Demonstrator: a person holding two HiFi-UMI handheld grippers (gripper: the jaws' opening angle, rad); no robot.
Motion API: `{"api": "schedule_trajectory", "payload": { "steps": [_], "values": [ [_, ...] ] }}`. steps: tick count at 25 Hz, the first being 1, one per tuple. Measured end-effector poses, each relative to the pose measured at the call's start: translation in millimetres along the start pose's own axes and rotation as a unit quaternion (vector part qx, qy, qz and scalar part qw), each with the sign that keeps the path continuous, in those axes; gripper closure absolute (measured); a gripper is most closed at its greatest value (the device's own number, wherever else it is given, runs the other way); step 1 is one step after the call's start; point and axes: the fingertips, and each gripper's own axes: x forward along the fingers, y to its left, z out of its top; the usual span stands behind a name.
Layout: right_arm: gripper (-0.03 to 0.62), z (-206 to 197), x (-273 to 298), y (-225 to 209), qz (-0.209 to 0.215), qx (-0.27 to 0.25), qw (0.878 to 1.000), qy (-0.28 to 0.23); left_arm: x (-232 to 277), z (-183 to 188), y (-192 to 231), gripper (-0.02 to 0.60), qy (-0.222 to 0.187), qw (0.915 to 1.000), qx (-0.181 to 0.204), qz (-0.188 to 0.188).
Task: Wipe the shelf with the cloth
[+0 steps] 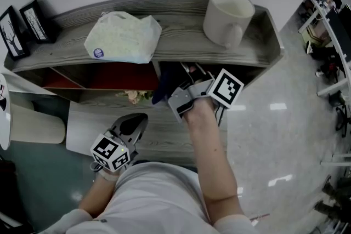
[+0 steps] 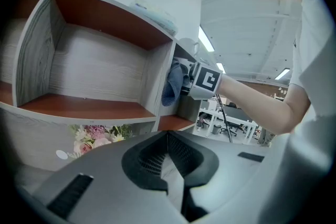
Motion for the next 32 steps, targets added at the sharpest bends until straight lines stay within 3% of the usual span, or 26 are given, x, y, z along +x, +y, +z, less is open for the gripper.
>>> {"api": "schedule_trajectory", "payload": {
  "steps": [5, 14, 19, 23, 27, 32],
  "values": [
    [0.513, -7, -4, -29, -0.045, -0.039, 0.998, 0.007, -2, -2, 1, 0.566, -0.002, 1.0000, -0.003, 0.004],
    [0.511, -22, -36, -89, -0.117, -0.041, 0.992, -0.004, -3, -3, 5, 0.566, 0.000, 0.9999, -0.007, 0.008],
    [0.511, -29, -58, -123, -0.178, -0.093, 0.979, 0.021, -3, -5, 5, 0.566, 0.003, 0.9999, -0.007, 0.007],
    [0.512, -42, -74, -139, -0.230, -0.089, 0.968, 0.043, -2, -7, 6, 0.566, 0.003, 0.9999, -0.008, 0.007],
    [0.511, -43, -85, -142, -0.246, -0.108, 0.962, 0.055, -2, -7, 6, 0.566, 0.005, 0.9999, -0.008, 0.006],
    [0.511, -17, -108, -136, -0.237, -0.117, 0.964, 0.001, 0, -8, 3, 0.566, 0.007, 0.9999, -0.007, 0.000]
  ]
}}
